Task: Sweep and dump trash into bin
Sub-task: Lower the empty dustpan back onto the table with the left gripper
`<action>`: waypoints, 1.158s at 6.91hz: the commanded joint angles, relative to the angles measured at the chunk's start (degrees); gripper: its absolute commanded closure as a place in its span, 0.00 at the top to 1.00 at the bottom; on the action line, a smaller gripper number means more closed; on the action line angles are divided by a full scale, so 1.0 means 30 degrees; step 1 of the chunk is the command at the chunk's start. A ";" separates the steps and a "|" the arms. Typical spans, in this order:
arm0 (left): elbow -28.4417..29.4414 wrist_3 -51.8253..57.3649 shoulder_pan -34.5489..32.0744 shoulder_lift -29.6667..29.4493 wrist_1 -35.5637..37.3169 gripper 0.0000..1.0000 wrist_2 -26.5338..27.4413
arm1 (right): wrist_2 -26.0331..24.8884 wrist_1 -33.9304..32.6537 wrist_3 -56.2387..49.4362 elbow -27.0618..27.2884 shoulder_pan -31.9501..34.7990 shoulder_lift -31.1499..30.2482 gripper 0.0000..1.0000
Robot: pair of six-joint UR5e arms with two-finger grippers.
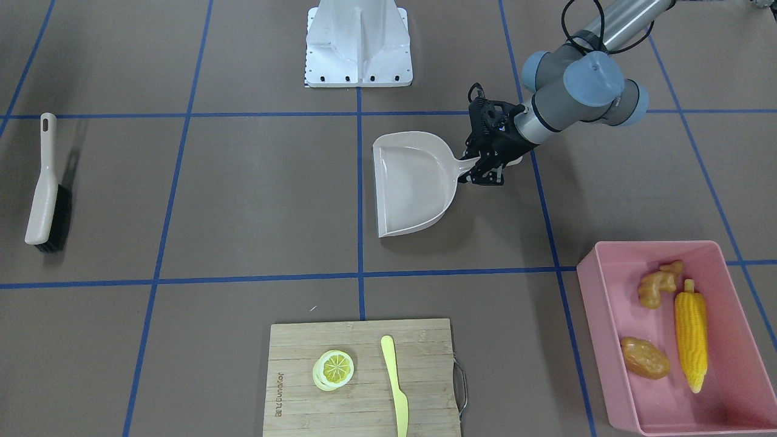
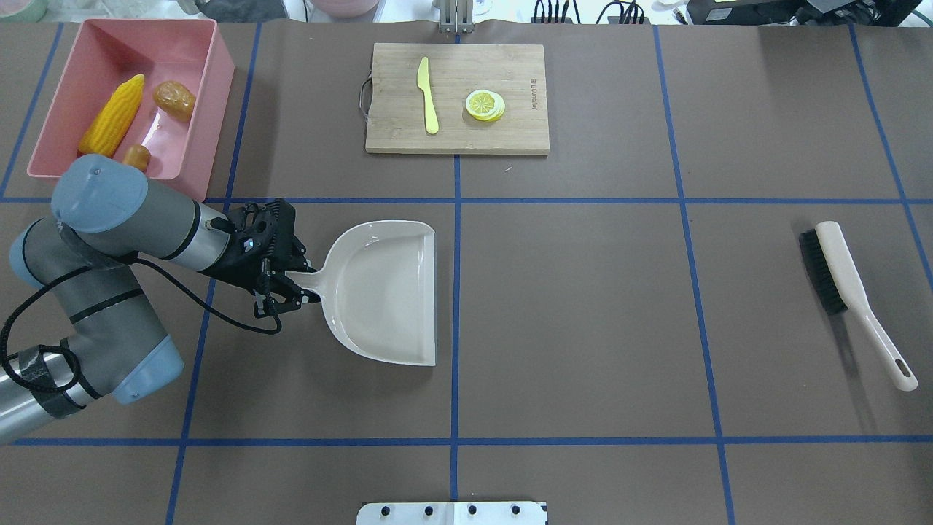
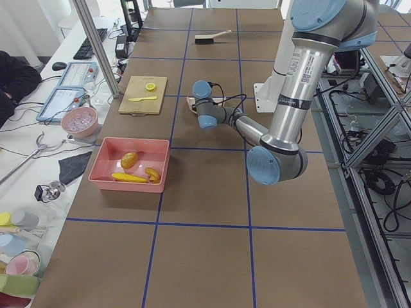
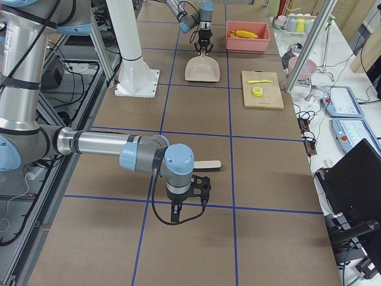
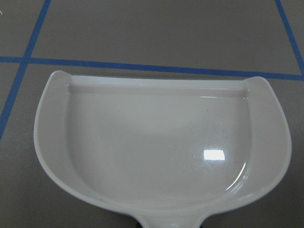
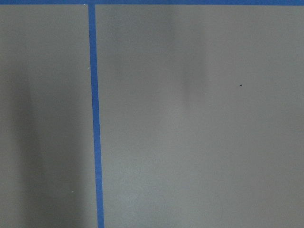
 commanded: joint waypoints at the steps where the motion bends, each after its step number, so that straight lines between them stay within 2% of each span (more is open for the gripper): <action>1: 0.0036 0.0072 0.0025 -0.0002 -0.0022 0.50 0.0092 | -0.0023 -0.0022 0.0033 -0.0010 -0.0002 0.0005 1.00; 2: 0.0007 0.0044 0.0025 -0.0002 -0.0080 0.79 0.0092 | -0.0023 -0.0022 0.0033 -0.0010 -0.0002 0.0005 1.00; 3: 0.0007 0.0043 -0.0004 0.0027 -0.0254 0.97 0.0092 | -0.0023 -0.0022 0.0033 -0.0010 -0.0002 0.0005 1.00; 6: -0.0809 -0.0015 -0.0121 0.0495 -0.0402 0.97 0.0033 | -0.0023 -0.0022 0.0033 -0.0010 -0.0002 0.0005 1.00; 8: -0.3292 -0.0191 -0.1344 0.1865 -0.0344 0.97 0.0091 | 0.0006 -0.0022 0.0033 -0.0010 -0.0031 0.0005 1.00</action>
